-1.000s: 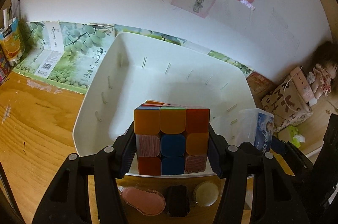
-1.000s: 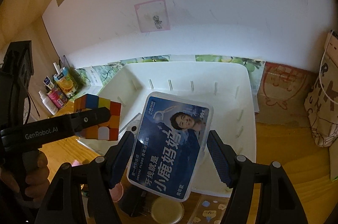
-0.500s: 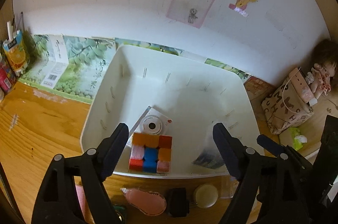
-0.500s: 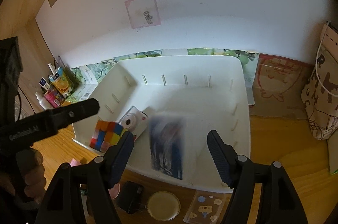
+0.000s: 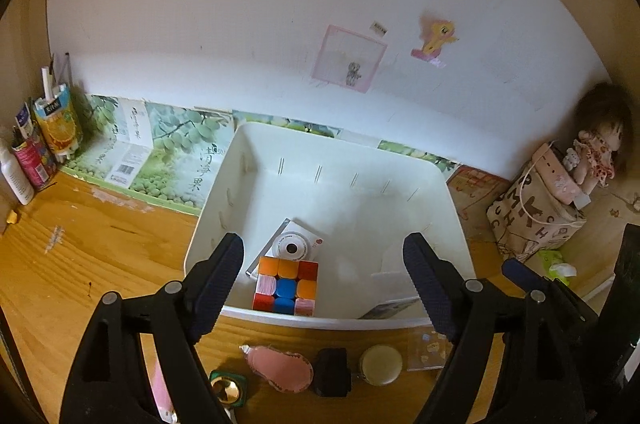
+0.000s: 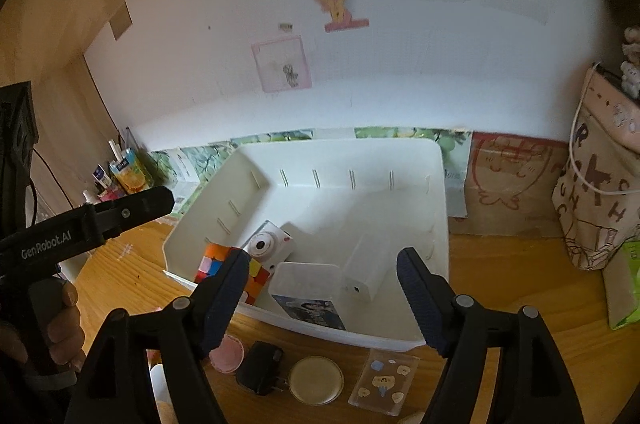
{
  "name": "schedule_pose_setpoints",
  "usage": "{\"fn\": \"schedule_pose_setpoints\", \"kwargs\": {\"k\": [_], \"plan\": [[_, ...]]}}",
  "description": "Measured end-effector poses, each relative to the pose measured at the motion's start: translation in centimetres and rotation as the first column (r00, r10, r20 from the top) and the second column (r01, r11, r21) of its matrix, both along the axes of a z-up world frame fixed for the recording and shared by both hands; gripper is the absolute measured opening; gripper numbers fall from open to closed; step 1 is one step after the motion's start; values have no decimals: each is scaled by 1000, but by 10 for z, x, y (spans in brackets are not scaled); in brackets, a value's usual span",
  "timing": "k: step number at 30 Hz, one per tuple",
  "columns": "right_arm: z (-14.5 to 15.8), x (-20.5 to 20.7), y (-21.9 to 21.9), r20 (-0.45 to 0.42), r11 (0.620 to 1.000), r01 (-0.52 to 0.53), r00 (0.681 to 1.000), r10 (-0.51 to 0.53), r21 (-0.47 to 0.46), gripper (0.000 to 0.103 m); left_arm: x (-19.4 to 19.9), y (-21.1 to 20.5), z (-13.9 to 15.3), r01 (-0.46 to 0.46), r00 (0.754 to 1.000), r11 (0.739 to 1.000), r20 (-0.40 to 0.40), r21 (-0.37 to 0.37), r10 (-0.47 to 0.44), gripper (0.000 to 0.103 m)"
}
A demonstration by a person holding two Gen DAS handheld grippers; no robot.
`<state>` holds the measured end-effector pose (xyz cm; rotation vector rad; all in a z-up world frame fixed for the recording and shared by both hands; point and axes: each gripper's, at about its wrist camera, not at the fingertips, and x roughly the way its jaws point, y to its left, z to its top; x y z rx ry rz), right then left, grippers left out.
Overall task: Organize rigid objects
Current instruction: 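Withdraw both grippers from the bin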
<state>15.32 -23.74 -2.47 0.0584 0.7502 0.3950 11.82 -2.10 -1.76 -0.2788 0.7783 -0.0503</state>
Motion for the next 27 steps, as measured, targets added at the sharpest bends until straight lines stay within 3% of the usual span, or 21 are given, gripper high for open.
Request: {"fn": "schedule_pose_setpoints", "kwargs": {"k": [17, 27], "plan": [[33, -50, -35, 84, 994, 57, 994, -65, 91, 80, -78, 6, 33, -74, 995, 995, 72, 60, 69, 84], [19, -84, -47, 46, 994, 77, 996, -80, 75, 80, -123, 19, 16, -162, 987, 984, 20, 74, 160, 84]]}}
